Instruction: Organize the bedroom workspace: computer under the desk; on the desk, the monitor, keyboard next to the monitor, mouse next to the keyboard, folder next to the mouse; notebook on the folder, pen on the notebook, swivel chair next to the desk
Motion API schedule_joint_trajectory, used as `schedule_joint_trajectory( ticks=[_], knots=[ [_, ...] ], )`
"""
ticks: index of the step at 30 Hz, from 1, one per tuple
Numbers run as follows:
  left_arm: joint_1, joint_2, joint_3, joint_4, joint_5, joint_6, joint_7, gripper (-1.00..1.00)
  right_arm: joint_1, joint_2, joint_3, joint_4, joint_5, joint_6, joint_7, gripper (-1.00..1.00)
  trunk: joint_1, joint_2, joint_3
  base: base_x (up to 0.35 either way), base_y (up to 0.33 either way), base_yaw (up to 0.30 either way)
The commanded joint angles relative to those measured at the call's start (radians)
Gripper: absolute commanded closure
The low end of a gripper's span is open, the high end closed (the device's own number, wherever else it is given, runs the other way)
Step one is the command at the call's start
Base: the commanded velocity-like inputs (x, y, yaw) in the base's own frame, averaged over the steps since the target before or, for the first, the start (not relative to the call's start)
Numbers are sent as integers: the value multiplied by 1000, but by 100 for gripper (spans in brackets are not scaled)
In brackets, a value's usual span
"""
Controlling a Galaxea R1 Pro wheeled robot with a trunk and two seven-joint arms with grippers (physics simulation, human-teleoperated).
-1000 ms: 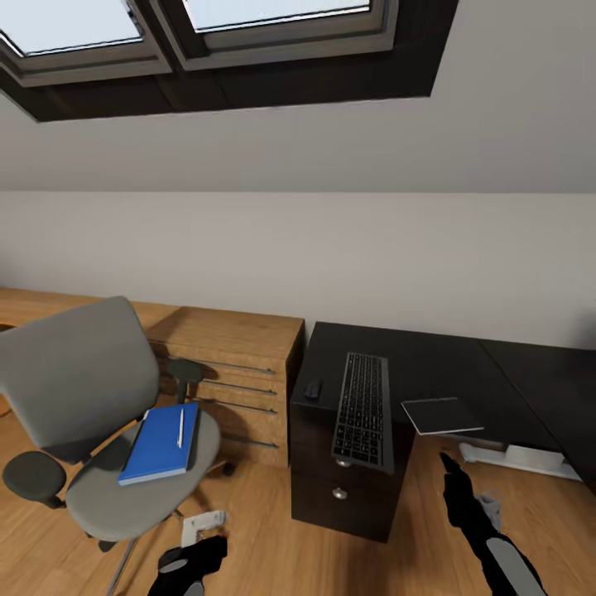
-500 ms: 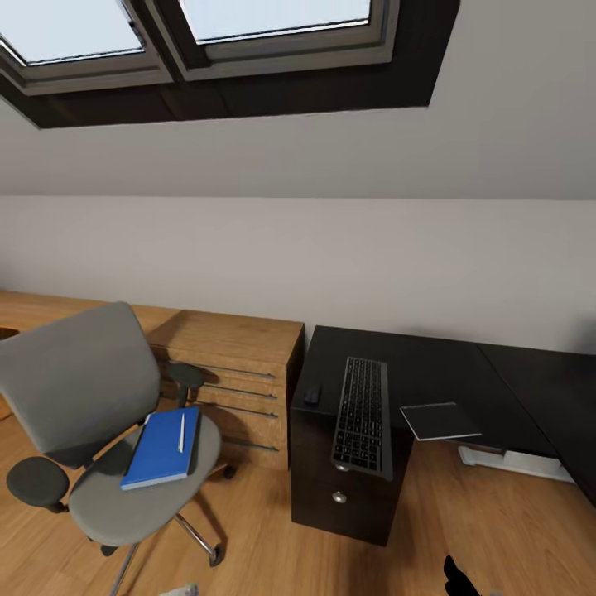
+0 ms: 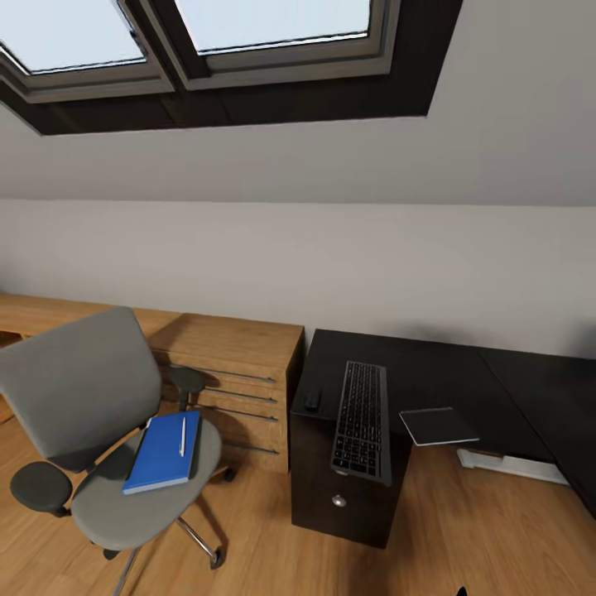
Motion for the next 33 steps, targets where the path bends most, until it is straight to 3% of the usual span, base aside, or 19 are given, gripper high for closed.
schedule_joint_trajectory(
  ticks=[1, 12, 16, 17, 20, 33],
  knots=[
    [-1, 0, -9, 0, 11, -6, 6, -100, -1, 1, -7, 2, -5, -3, 10, -100, -4, 7, 2, 0, 0, 0],
    [-1, -18, -11, 3, 5, -12, 4, -100, -1, 3, -11, 6, -6, -30, 12, -100, -46, 84, 37, 0, 0, 0],
    [-1, -31, -11, 3, 4, -12, 4, -100, -1, 6, -10, 7, -5, -42, 13, -100, -61, 112, 49, 0, 0, 0],
    [-1, -44, -13, 19, 5, -9, 4, -100, -1, 13, -10, 8, -4, -49, 14, -100, -65, 119, 52, 0, 0, 0],
    [-1, -46, -14, 36, 5, -9, 4, -100, -1, 16, -8, 8, -2, -51, 15, -100, -77, 140, 62, 0, 0, 0],
    [-1, -71, -15, 69, 5, -9, 2, -100, -1, 25, -7, 8, 55, -51, 15, -100, -127, 231, 102, 0, 0, 0]
  ],
)
